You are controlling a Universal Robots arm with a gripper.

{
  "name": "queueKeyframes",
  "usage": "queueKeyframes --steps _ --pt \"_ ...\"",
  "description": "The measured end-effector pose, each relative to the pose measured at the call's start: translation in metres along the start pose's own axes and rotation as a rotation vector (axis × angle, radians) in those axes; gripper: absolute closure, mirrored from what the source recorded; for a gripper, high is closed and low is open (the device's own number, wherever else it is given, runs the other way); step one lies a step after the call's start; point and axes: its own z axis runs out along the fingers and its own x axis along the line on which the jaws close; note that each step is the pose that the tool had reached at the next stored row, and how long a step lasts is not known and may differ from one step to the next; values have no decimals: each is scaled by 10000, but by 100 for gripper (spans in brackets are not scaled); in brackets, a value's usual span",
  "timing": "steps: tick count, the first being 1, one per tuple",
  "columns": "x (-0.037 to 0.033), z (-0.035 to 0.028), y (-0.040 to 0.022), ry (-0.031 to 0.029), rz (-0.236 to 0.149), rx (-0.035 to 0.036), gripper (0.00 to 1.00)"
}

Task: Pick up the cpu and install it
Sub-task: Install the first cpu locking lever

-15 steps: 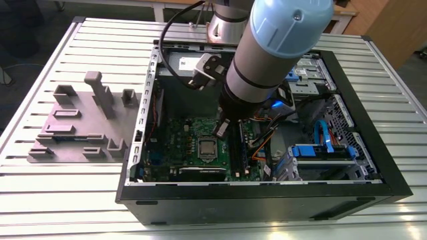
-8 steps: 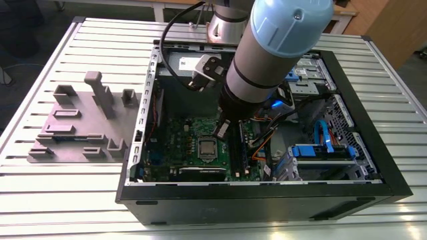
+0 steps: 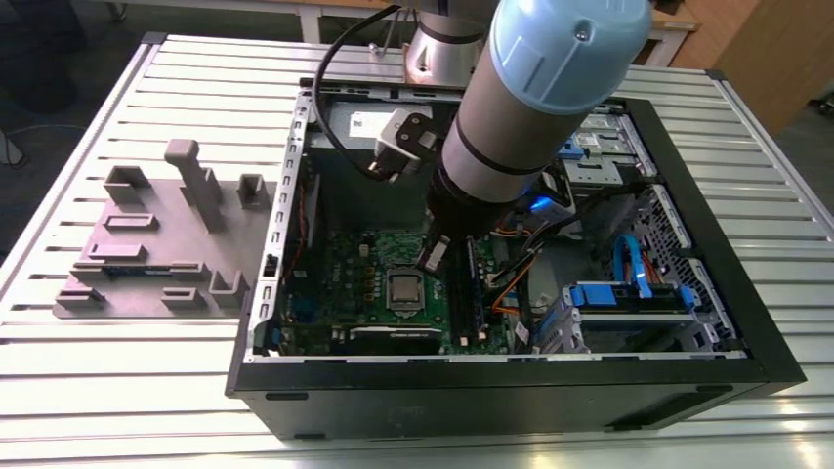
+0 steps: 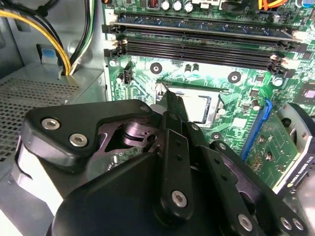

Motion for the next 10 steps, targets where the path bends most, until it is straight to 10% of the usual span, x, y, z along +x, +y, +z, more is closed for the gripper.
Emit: queueKeyframes --steps 7,10 --pt "17 18 -11 69 -457 18 89" --pt "18 17 -11 265 -446 132 89"
